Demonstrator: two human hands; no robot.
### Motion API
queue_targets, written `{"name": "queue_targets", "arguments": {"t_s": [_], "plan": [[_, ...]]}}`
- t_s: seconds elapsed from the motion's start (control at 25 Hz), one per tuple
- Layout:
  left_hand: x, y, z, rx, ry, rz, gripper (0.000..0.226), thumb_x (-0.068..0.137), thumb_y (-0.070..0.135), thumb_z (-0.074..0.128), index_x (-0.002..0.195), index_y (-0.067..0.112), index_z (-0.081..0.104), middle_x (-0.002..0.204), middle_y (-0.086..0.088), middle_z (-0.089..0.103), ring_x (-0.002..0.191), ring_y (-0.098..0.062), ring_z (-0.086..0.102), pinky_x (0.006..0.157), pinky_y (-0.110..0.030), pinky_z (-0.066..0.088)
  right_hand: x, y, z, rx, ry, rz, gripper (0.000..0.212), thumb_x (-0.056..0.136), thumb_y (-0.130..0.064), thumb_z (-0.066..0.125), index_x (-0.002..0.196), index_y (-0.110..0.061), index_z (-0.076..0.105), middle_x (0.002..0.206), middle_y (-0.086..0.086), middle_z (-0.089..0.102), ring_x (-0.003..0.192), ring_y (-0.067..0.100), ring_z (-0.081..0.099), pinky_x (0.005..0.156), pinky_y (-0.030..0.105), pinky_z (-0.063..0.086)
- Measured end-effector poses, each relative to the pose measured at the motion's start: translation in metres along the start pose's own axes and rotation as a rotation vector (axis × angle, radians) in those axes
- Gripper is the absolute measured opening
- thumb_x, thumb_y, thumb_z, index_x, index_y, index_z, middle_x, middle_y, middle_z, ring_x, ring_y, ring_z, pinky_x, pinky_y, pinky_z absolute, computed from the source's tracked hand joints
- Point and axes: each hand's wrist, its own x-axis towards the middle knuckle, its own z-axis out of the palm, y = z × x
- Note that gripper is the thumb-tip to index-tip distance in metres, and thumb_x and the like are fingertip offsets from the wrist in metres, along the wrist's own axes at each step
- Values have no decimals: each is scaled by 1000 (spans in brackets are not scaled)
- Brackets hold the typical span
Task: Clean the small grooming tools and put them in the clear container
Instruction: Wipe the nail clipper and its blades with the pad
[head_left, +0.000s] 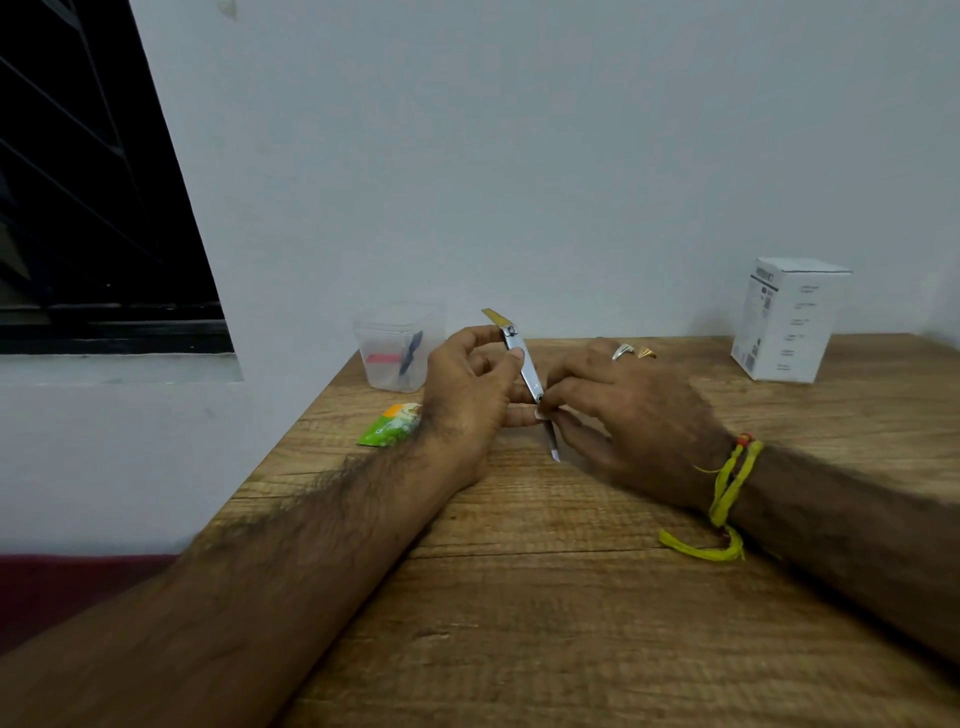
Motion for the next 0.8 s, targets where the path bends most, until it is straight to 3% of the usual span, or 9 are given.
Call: {"name": "queue_targets", "arguments": {"t_s": [0.28,0.8], "plan": [[2,-1,-1,-5,8,8,24,98,2,60,122,5,59,93,-14,75,54,-15,69,48,-30,56,-1,1,0,110,-24,-1,12,87,-20,62,90,-19,73,102,-3,67,85,23,61,72,38,49],[2,-2,-1,-6,-5,13,24,98,3,60,122,5,59,101,-18,74,60,-19,71,52,-35,60,-3,2,1,140,-8,5,9,86,-20,66,89,-17,73,101,-3,66,87,23,59,74,41,49]]}}
